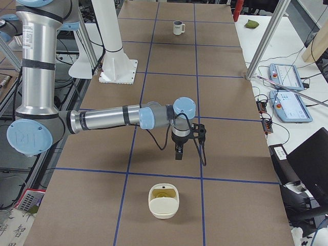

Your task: Left arm hands cup to right arm to dump lemon

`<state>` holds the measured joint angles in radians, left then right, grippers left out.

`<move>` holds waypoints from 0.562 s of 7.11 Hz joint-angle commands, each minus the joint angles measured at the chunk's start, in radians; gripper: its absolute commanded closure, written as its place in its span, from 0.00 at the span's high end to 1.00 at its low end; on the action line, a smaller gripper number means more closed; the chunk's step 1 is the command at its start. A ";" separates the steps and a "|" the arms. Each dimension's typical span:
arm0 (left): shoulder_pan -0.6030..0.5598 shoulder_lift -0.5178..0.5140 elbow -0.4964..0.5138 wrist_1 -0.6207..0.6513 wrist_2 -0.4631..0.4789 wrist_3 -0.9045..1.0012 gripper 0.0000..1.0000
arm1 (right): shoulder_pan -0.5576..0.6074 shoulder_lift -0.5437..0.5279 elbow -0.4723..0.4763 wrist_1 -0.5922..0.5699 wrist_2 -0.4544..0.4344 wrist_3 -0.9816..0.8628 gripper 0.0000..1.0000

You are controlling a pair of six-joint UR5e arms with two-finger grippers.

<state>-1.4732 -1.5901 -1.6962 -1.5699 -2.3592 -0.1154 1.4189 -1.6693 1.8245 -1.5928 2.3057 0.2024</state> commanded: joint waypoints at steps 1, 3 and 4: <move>-0.001 0.018 -0.016 -0.007 0.011 0.002 1.00 | 0.000 0.005 0.001 0.002 -0.003 -0.001 1.00; -0.001 0.030 -0.014 -0.007 0.011 0.003 1.00 | -0.002 0.010 -0.005 0.002 0.000 0.000 1.00; -0.001 0.030 -0.013 -0.007 0.009 0.006 1.00 | -0.002 0.011 -0.005 0.002 -0.002 -0.001 1.00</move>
<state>-1.4741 -1.5638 -1.7094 -1.5768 -2.3490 -0.1117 1.4176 -1.6599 1.8213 -1.5908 2.3046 0.2020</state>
